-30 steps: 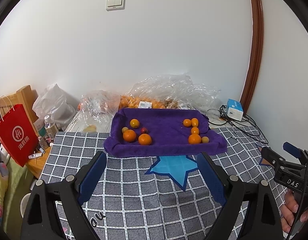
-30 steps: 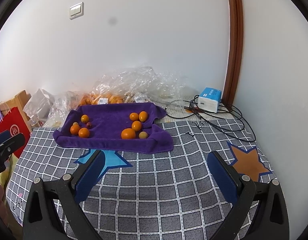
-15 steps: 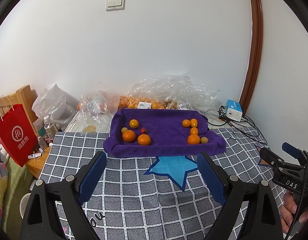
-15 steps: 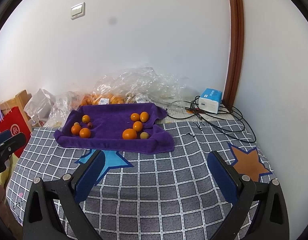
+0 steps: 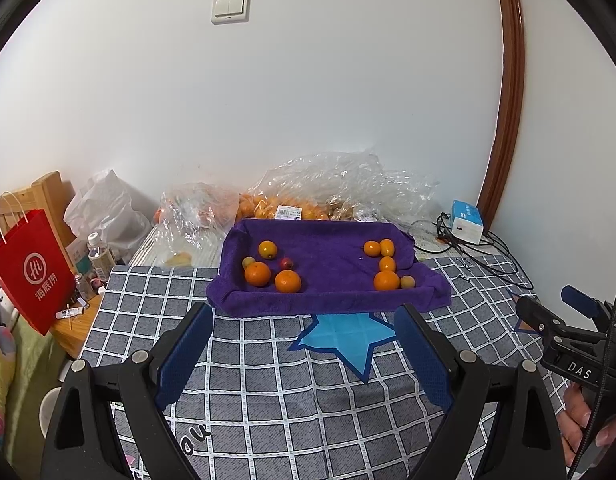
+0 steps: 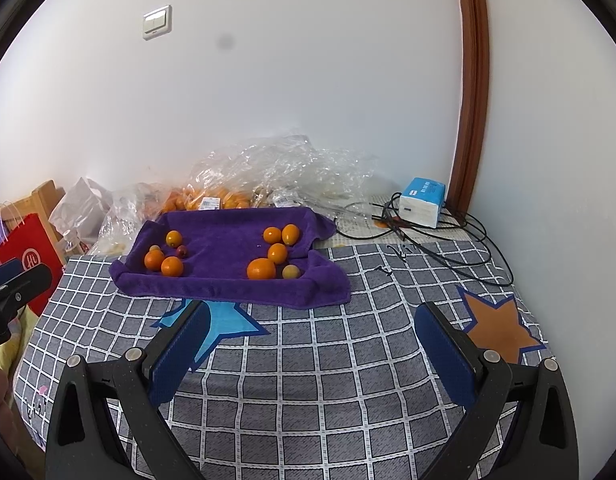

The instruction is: Organize fruits

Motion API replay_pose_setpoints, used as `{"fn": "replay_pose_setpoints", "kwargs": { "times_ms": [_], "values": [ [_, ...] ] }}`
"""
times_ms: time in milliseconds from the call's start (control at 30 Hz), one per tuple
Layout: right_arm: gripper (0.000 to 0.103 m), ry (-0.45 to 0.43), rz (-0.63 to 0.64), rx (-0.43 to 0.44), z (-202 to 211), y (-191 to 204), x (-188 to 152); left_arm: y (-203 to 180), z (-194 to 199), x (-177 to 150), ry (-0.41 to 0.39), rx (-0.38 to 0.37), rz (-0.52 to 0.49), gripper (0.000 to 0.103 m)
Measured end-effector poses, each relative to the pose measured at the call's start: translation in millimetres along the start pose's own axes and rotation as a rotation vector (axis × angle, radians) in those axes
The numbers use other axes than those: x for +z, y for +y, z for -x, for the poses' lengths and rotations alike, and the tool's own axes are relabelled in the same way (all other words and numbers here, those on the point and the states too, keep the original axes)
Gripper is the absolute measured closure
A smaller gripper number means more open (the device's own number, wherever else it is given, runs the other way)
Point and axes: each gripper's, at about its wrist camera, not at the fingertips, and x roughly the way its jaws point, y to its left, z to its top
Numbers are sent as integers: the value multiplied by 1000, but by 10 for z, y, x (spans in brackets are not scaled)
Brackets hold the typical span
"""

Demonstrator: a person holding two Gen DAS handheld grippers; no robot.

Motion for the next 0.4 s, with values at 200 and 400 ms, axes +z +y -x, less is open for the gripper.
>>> {"fn": "replay_pose_setpoints", "kwargs": {
  "times_ms": [200, 400],
  "values": [
    [2, -4, 3, 3, 5, 1, 4, 12, 4, 37, 0, 1, -2, 11],
    [2, -8, 8, 5, 13, 22, 3, 53, -4, 36, -1, 1, -4, 10]
  ]
}}
